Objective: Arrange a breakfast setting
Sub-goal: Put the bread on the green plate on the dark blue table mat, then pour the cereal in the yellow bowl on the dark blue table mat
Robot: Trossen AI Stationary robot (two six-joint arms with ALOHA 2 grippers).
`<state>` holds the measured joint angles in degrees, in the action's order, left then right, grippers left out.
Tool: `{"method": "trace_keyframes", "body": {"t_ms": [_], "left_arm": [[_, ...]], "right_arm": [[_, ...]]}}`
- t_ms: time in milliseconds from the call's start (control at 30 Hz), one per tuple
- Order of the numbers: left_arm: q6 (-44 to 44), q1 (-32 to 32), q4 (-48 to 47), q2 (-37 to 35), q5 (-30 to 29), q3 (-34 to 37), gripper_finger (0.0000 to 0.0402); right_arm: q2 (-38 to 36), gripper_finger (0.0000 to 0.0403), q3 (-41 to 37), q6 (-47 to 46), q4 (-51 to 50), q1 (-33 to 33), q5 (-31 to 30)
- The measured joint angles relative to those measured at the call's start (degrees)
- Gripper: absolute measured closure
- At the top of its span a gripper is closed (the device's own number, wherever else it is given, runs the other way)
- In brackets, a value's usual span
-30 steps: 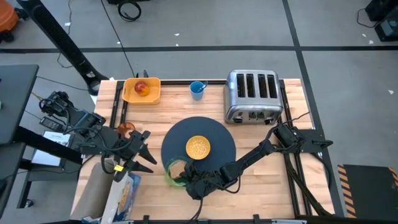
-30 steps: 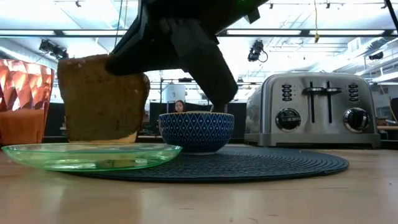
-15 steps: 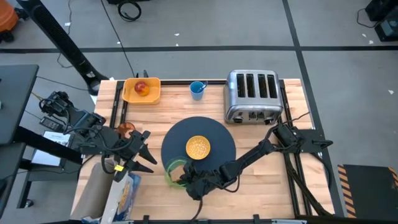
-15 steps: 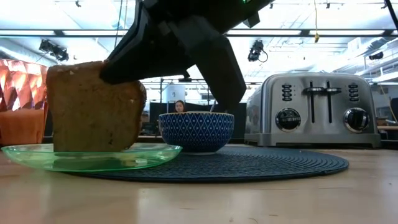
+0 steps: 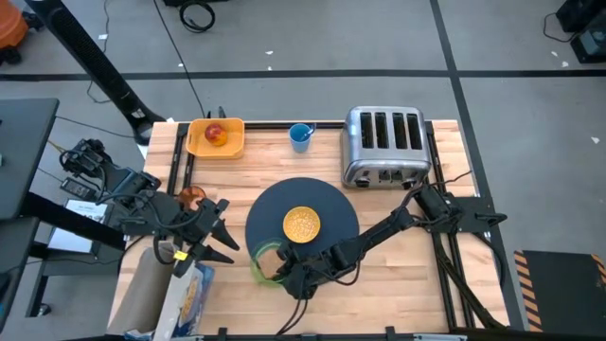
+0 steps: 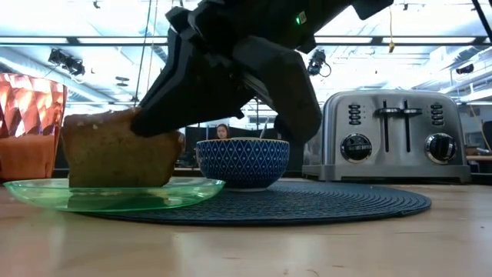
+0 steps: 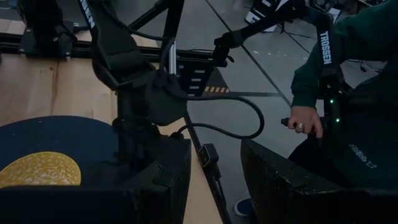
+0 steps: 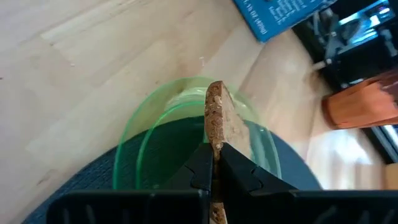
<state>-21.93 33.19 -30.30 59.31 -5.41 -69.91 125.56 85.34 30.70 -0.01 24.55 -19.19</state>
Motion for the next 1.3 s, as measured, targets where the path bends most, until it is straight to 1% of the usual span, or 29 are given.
{"method": "trace_keyframes", "body": {"t_ms": [67,167,267,433,533,567,733,900,1000,1100,1233,1300], "left_arm": [[0.0,0.0,0.07,0.0,0.01,0.0,0.0255],[0.0,0.0,0.07,0.0,0.02,0.0,0.0255],[0.0,0.0,0.06,0.0,0.02,0.0,0.0255],[0.0,0.0,0.04,0.0,0.04,0.02,0.0255],[0.02,0.0,0.06,0.0,0.05,0.02,0.0255],[0.0,0.02,0.08,-0.01,0.07,0.02,0.0255],[-2.78,0.09,1.97,0.0,0.07,0.04,0.0255],[-4.58,0.15,6.02,-0.02,0.15,0.05,0.0255],[-5.97,0.15,10.34,-0.03,1.89,0.05,0.0255],[-5.95,0.15,13.4,-0.04,3.65,0.04,0.0255],[-6.23,0.69,11.16,-0.07,4.94,0.04,0.0255],[-7.88,1.5,10.65,-0.07,5.06,0.04,0.0255]], "right_arm": [[0.0,0.0379,0.0,-0.11,-0.04,-0.27,1.19],[0.0,0.0378,0.0,-0.95,-0.11,-0.53,1.34],[0.0,0.0373,0.0,-3.86,-1.02,-1.08,4.32],[0.47,0.0349,0.05,-4.11,-2.95,-1.45,9.05],[1.37,0.0333,-0.04,-4.17,-3.68,-1.44,9.89],[1.81,0.0327,0.01,-4.36,-2.48,-1.46,9.92],[1.92,0.0307,0.02,-5.27,-2.19,-1.46,9.38],[1.92,0.0291,0.02,-6.48,-2.96,-1.48,8.14],[1.78,0.0281,0.02,-6.96,-3.43,-1.4,7.81],[1.02,0.0274,0.18,-6.95,-3.53,-1.19,5.73],[-1.22,0.0272,0.79,-7.0,-4.17,-0.8,2.2],[-3.26,0.0272,0.87,-7.12,-4.0,-0.55,0.66]]}}
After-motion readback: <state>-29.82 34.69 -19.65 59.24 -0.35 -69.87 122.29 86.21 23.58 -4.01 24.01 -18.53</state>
